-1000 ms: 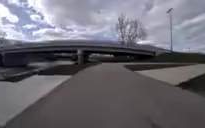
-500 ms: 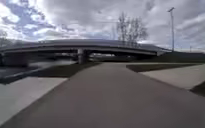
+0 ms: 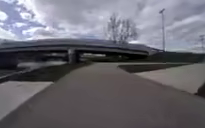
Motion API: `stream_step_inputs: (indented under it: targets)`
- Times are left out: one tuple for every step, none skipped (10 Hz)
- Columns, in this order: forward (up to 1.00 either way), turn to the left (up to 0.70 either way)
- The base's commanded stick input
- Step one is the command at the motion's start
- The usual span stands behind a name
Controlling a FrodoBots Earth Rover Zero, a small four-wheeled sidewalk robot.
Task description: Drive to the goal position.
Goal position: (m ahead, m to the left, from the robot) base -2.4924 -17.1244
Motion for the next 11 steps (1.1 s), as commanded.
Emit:
stream_step_inputs:
  targets:
    - [0.97, -0.36]
    - [0.97, -0.17]
    - [0.97, 0.00]
    - [0.97, 0.00]
    - [0.96, 0.00]
    - [0.96, 0.01]
    - [0.97, -0.01]
    - [0.97, -0.09]
    - [0.97, -0.17]
    - [0.99, -0.40]
    - [0.99, -0.40]
